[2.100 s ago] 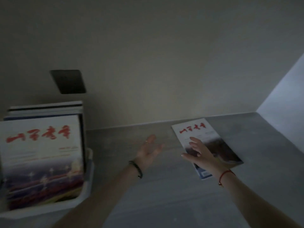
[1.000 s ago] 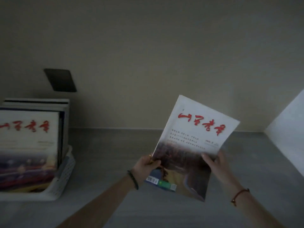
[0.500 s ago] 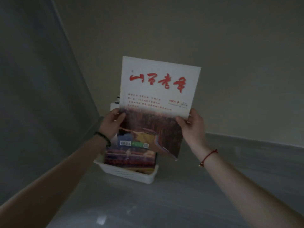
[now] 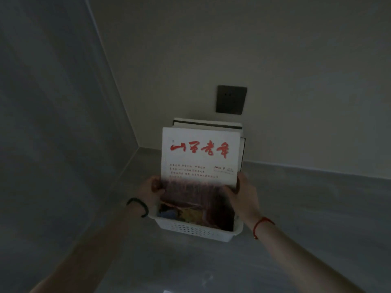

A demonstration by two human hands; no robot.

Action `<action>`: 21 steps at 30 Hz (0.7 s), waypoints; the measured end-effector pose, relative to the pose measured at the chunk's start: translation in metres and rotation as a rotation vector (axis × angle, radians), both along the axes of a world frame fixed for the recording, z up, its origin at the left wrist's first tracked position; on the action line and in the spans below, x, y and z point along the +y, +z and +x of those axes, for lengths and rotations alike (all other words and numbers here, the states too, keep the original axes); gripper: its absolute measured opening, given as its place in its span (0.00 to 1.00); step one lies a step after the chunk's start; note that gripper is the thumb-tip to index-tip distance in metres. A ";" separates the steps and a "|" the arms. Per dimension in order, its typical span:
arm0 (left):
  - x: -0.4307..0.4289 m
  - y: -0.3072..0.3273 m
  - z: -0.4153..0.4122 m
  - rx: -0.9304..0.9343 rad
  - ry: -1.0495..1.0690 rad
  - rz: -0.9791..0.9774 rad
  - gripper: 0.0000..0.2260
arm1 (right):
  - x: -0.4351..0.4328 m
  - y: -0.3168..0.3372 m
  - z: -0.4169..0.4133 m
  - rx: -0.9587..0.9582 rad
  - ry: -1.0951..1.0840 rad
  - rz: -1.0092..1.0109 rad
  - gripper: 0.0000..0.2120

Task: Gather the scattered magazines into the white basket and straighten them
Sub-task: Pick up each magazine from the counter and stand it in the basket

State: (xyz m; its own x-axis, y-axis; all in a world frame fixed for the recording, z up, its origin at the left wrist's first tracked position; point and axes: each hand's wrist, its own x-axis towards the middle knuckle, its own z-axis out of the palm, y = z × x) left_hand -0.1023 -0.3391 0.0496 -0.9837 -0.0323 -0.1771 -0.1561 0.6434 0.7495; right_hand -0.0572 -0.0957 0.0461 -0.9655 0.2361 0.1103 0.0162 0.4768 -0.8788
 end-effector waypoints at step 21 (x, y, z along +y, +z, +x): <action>0.024 0.003 -0.081 -0.172 -0.054 0.739 0.14 | 0.016 -0.009 -0.072 -0.144 0.056 -0.502 0.23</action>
